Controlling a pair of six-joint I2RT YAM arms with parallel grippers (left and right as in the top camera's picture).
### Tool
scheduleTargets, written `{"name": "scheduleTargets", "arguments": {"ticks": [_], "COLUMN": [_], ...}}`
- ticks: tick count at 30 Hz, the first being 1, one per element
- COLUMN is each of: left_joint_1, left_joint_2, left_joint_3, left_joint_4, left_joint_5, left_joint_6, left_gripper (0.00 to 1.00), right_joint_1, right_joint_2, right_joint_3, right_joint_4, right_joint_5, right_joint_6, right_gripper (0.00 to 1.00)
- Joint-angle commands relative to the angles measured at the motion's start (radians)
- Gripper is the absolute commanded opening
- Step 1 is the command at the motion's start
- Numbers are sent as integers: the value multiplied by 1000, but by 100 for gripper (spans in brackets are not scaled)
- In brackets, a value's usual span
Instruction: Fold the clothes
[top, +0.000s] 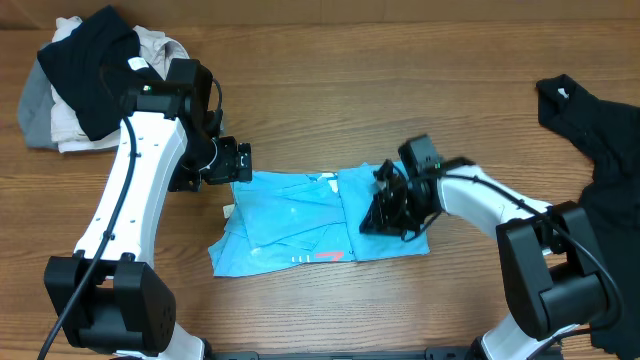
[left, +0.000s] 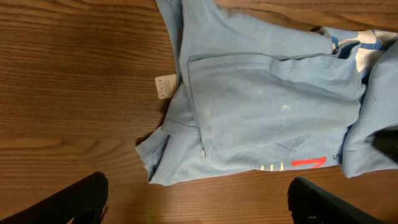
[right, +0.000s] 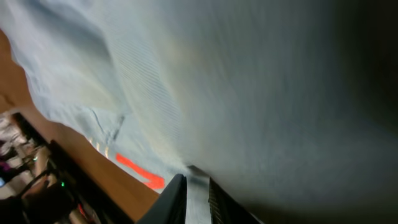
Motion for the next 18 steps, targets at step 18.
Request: {"name": "scheduleTargets", "arguments": {"ticks": [18], "left_joint_1": [0], "left_joint_2": [2], "left_joint_3": [-38], "left_joint_4": [95], "left_joint_5": [15], "left_joint_6": [28], "left_gripper": [100], "right_joint_1": [-42], "right_joint_2": [-226], "right_joint_3": [195], "right_joint_4": [-193], "right_joint_5": [-57], "right_joint_6": [18], "right_gripper": [42]}}
